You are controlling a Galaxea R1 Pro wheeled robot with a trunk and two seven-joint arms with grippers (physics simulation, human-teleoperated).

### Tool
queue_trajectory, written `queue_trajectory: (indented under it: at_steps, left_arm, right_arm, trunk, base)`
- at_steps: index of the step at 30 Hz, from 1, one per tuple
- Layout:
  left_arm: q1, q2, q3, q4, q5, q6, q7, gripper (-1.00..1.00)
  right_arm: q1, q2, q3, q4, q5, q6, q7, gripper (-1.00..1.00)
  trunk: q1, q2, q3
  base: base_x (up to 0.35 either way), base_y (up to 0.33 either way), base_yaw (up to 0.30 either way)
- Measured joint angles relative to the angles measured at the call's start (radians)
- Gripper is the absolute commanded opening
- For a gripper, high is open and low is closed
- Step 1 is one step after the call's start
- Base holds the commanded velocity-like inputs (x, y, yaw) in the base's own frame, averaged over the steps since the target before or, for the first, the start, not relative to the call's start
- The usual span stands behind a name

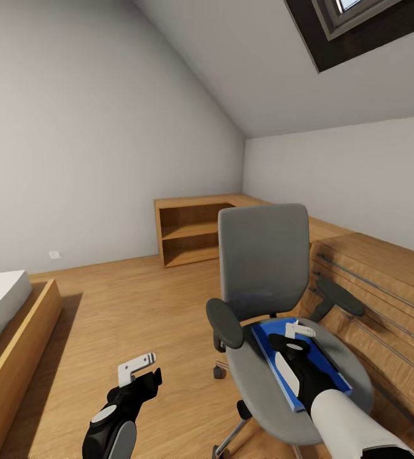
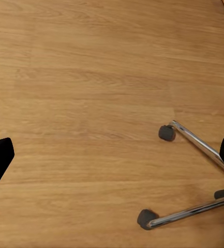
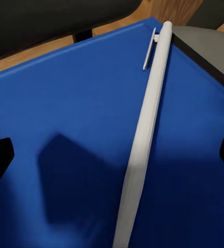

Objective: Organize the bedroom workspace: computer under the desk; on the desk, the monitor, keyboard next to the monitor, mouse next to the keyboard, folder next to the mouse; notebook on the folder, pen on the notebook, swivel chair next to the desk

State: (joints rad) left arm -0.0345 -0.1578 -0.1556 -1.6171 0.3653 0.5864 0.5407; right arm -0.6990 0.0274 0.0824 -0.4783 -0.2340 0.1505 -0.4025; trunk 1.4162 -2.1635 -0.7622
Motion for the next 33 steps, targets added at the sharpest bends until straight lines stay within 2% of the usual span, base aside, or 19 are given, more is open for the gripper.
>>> queue_trajectory:
  at_steps: [17, 22, 33]
  left_arm:
    - [0.0, 0.0, 0.0, 0.0, 0.0, 0.0, -0.001, 1.0]
    - [0.0, 0.0, 0.0, 0.0, 0.0, 0.0, -0.001, 1.0]
    - [0.0, 0.0, -0.001, 0.0, 0.0, 0.001, -0.001, 1.0]
  right_arm:
    - [0.0, 0.0, 0.0, 0.0, 0.0, 0.001, 0.0, 1.0]
    - [0.0, 0.0, 0.0, 0.0, 0.0, 0.0, 0.0, 1.0]
    - [0.0, 0.0, 0.0, 0.0, 0.0, 0.001, 0.0, 1.0]
  trunk:
    - [0.0, 0.0, 0.0]
    - [0.019, -0.035, -0.016]
    - [0.019, -0.035, -0.016]
  base:
    - [0.0, 0.0, 0.0]
    - [0.0, 0.0, 0.0]
    - [0.0, 0.0, 0.0]
